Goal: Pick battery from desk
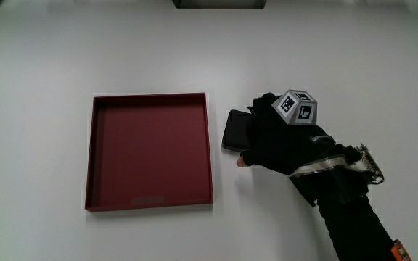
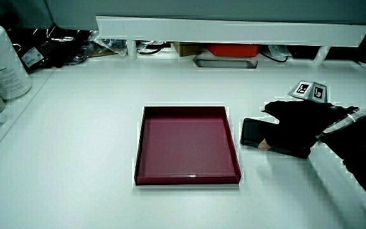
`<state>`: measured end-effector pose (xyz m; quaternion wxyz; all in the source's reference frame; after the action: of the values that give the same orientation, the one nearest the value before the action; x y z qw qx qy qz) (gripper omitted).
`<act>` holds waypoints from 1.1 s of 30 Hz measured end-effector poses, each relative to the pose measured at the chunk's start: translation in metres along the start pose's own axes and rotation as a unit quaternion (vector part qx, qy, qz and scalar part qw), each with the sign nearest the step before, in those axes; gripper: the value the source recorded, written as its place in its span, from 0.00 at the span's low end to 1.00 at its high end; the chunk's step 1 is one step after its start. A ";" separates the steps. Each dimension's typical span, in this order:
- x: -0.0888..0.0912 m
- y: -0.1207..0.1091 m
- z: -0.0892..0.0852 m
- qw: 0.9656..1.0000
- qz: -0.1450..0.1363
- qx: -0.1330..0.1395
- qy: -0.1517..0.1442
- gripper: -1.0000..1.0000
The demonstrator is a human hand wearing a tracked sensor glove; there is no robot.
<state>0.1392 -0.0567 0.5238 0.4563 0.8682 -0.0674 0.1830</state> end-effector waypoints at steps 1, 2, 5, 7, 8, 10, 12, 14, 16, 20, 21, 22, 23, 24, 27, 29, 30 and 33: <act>0.002 0.003 -0.002 1.000 -0.004 0.002 -0.001 0.50; 0.004 0.005 -0.003 1.000 -0.008 -0.002 0.000 0.50; 0.007 0.010 -0.007 1.000 -0.021 -0.008 -0.004 0.50; 0.005 0.010 -0.007 1.000 -0.018 -0.003 -0.007 0.50; 0.006 0.011 -0.009 1.000 -0.020 -0.008 -0.009 0.50; 0.007 0.013 -0.010 1.000 -0.028 -0.003 -0.012 0.50; 0.008 0.015 -0.011 0.999 -0.028 -0.011 -0.010 0.50; 0.009 0.016 -0.012 0.999 -0.031 -0.010 -0.010 0.50; 0.009 0.017 -0.011 0.999 -0.032 -0.005 -0.014 0.55; 0.010 0.018 -0.011 0.999 -0.034 -0.007 -0.008 0.64; 0.012 0.020 -0.012 0.999 -0.037 -0.011 -0.008 0.67; 0.012 0.019 -0.012 0.999 -0.039 -0.003 -0.010 0.69; 0.010 0.017 -0.010 0.999 -0.033 0.001 -0.009 0.71; 0.010 0.018 -0.011 0.999 -0.036 0.007 -0.018 0.74; 0.007 0.016 -0.010 0.999 -0.027 0.025 -0.025 0.81; 0.005 0.014 -0.008 0.999 -0.016 0.040 -0.029 0.86; 0.004 0.014 -0.008 0.998 -0.013 0.049 -0.031 0.88; 0.004 0.013 -0.008 0.998 -0.011 0.060 -0.034 0.95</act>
<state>0.1375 -0.0578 0.5393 0.4023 0.9006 -0.0624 0.1522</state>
